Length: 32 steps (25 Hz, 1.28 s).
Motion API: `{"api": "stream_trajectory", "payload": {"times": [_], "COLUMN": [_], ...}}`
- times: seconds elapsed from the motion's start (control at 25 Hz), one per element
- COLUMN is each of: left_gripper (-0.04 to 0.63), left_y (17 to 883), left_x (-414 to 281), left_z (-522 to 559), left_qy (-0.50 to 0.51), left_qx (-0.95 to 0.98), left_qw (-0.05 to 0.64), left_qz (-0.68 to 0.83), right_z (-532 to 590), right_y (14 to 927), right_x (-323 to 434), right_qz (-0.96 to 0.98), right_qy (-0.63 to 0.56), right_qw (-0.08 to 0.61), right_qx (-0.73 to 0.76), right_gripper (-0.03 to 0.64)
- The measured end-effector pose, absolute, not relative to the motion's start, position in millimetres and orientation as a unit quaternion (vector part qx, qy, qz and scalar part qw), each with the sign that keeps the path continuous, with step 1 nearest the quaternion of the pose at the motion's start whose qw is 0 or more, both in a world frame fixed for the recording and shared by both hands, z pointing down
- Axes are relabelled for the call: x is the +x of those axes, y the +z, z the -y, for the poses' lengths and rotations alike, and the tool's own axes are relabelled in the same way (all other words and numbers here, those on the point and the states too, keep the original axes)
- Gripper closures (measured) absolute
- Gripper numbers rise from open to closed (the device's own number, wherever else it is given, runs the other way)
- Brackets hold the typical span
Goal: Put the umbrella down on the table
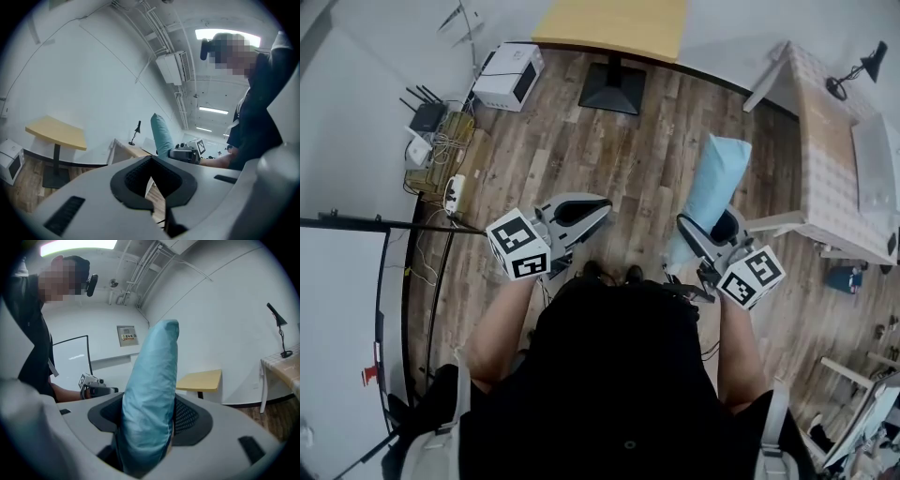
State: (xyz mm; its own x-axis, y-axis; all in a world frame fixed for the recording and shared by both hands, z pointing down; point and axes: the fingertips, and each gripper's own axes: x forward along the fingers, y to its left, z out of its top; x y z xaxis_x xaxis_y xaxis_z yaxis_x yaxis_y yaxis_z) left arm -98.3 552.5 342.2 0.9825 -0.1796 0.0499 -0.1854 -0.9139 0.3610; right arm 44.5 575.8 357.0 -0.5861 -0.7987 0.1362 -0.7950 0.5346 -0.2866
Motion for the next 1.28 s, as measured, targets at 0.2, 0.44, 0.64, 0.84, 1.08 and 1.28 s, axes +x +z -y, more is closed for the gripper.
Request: {"api": "stream_trajectory", "payload": {"times": [0.2, 0.44, 0.64, 0.84, 1.08, 1.28], "left_gripper": [0.583, 0.583, 0.583, 0.583, 0.583, 0.583], "left_y": [346.2, 352.9, 359.7, 364.6, 364.5, 366.4], "left_x": [-87.0, -76.3, -72.5, -71.8, -56.9, -44.6], "left_z": [-560.4, -572.3, -579.2, -582.4, -584.1, -585.8], "left_qy": [0.020, 0.042, 0.042, 0.047, 0.045, 0.047], "left_qx": [0.979, 0.977, 0.975, 0.973, 0.970, 0.967], "left_qw": [0.186, 0.196, 0.200, 0.203, 0.206, 0.211], "left_qz": [0.083, 0.078, 0.085, 0.103, 0.119, 0.134], "right_z": [-579.0, -582.5, -582.4, -581.0, -575.0, -571.3], "right_y": [358.0, 357.9, 366.4, 372.6, 375.2, 377.1], "right_x": [64.7, 73.5, 80.9, 88.9, 105.2, 116.1], "right_qz": [-0.875, -0.878, -0.878, -0.880, -0.885, -0.887], "right_qy": [-0.128, -0.103, -0.118, -0.123, -0.126, -0.128], "right_qw": [-0.037, -0.055, -0.040, -0.035, -0.027, -0.023], "right_qx": [-0.465, -0.464, -0.461, -0.458, -0.448, -0.444], "right_gripper": [0.319, 0.319, 0.319, 0.319, 0.319, 0.320]}}
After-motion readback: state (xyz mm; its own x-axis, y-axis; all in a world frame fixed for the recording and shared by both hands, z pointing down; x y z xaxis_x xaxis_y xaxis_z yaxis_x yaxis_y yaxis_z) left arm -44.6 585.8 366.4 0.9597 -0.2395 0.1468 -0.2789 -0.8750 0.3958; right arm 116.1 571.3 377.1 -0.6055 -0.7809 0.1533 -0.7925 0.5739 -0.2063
